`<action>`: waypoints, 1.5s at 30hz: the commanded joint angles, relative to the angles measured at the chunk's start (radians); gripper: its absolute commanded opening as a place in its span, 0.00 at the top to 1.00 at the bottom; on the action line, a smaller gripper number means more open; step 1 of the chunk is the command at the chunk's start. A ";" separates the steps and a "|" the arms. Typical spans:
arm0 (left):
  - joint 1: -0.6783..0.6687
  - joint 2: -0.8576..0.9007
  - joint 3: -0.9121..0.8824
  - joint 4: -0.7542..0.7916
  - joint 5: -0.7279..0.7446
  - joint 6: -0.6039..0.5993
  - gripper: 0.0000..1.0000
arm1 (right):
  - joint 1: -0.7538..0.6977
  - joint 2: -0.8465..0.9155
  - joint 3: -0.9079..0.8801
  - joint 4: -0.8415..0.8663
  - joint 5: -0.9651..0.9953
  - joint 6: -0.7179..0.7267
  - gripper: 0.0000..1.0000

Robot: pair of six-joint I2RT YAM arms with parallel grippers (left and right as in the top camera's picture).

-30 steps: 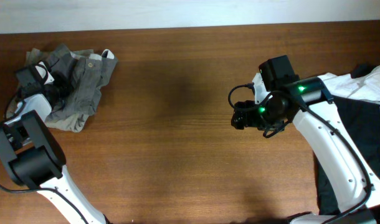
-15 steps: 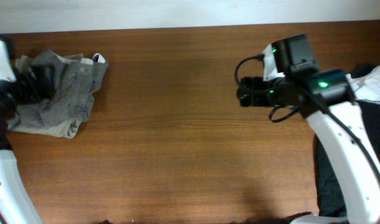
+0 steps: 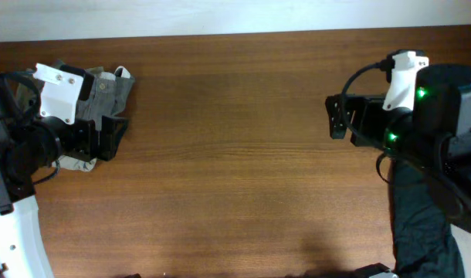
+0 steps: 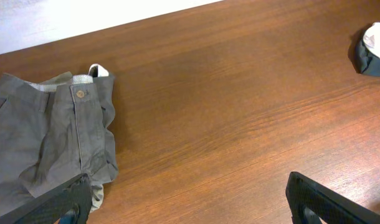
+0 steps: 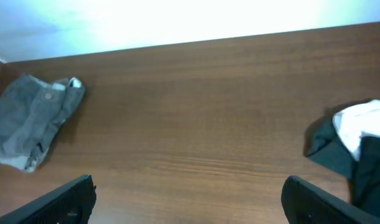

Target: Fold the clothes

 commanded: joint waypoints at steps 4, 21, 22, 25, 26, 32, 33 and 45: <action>-0.002 -0.002 0.016 -0.003 0.002 0.016 0.01 | 0.004 0.024 0.006 -0.035 -0.039 -0.007 0.01; -0.002 -0.002 0.016 -0.004 0.003 0.016 0.01 | -0.285 -0.813 -1.107 0.567 0.114 -0.224 0.01; -0.002 -0.002 0.016 -0.004 0.002 0.016 0.01 | -0.285 -0.883 -1.197 0.599 0.113 -0.224 0.01; -0.002 -0.002 0.016 -0.004 0.002 0.016 0.01 | -0.286 -1.091 -1.395 0.637 0.106 -0.224 0.01; -0.002 -0.002 0.016 -0.004 0.003 0.016 0.01 | -0.286 -1.149 -1.435 0.637 0.106 -0.224 0.01; -0.002 -0.002 0.016 -0.004 0.002 0.016 0.01 | -0.297 -1.220 -1.597 0.651 0.084 -0.224 0.01; -0.002 -0.002 0.016 -0.004 0.002 0.016 0.01 | -0.297 -1.220 -1.627 0.661 0.084 -0.224 0.01; -0.002 -0.002 0.016 -0.004 0.002 0.016 0.01 | -0.296 -1.217 -1.648 0.682 0.084 -0.224 0.01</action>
